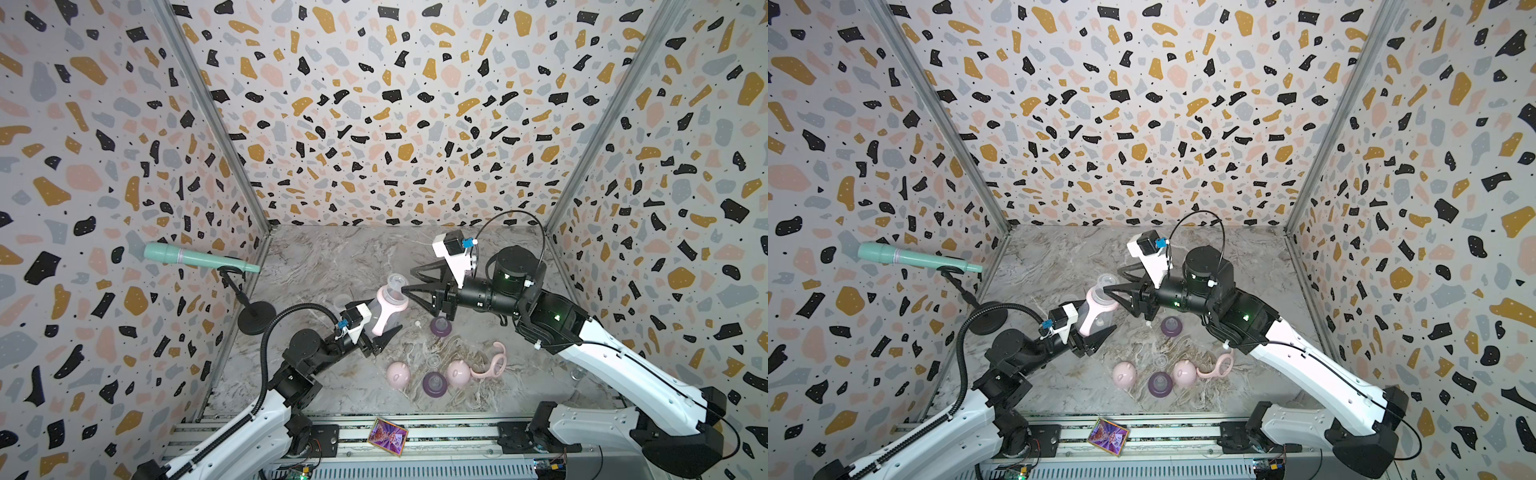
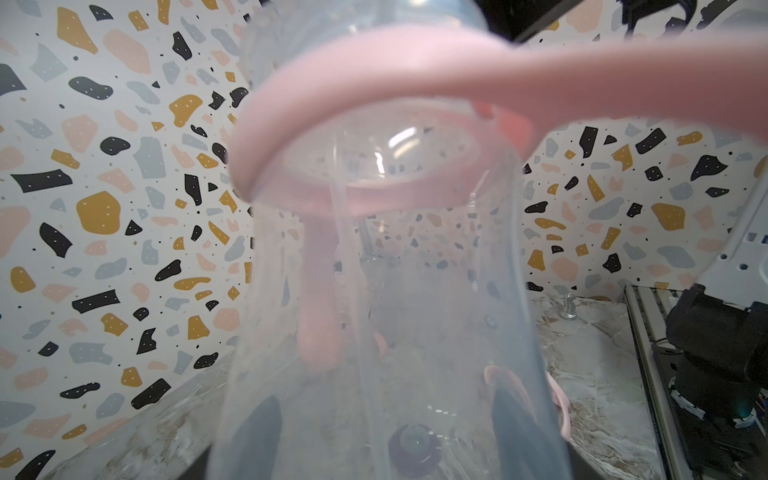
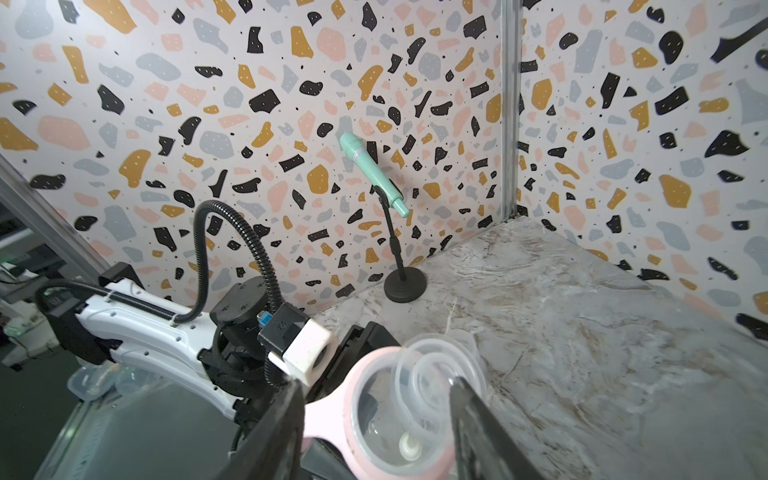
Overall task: Assemble the baby bottles
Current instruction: Place the straw into the baby bottle.
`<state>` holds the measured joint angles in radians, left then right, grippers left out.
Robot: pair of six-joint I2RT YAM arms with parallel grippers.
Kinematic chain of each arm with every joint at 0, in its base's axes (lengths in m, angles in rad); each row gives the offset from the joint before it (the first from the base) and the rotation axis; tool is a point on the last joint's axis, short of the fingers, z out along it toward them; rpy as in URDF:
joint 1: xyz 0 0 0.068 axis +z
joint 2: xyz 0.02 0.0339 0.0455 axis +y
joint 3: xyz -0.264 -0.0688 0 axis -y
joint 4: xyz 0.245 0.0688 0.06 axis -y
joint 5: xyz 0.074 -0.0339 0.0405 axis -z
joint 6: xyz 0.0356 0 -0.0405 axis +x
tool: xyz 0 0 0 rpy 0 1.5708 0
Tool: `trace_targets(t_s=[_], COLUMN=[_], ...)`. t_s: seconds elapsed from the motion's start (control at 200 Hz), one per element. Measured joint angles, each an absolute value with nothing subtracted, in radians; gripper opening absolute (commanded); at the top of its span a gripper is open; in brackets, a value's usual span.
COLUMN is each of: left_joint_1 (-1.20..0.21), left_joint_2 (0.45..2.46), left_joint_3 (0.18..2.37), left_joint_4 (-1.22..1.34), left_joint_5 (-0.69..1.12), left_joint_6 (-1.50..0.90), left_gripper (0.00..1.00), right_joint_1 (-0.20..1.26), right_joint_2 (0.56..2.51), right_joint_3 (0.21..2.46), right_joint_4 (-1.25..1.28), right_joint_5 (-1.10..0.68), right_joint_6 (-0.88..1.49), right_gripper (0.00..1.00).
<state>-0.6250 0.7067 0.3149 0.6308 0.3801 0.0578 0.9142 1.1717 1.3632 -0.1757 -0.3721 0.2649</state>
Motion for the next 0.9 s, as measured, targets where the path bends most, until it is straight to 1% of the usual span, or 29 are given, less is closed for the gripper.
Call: trace_targets(t_s=[0.06, 0.16, 0.37, 0.511, 0.656, 0.901], left_joint_1=[-0.625, -0.625, -0.625, -0.625, -0.625, -0.625], left_joint_2=[0.706, 0.706, 0.703, 0.703, 0.704, 0.709], left_joint_3=[0.315, 0.315, 0.315, 0.315, 0.315, 0.315], left_joint_4=[0.625, 0.622, 0.617, 0.602, 0.604, 0.591], left_joint_5=[0.38, 0.381, 0.381, 0.38, 0.38, 0.377], left_joint_6=[0.063, 0.067, 0.068, 0.071, 0.074, 0.082], left_gripper=[0.3, 0.29, 0.29, 0.3, 0.3, 0.3], right_joint_1=[0.913, 0.911, 0.911, 0.911, 0.911, 0.931], right_joint_2=[1.201, 1.255, 1.311, 1.302, 1.299, 1.299], right_joint_3=[1.404, 1.449, 1.454, 1.454, 1.453, 1.447], right_joint_4=[-0.186, -0.209, -0.299, -0.338, -0.346, -0.346], right_joint_5=[-0.367, -0.358, -0.317, -0.299, -0.318, -0.379], right_joint_6=[0.258, 0.26, 0.26, 0.256, 0.255, 0.26], right_gripper=[0.34, 0.27, 0.26, 0.21, 0.16, 0.14])
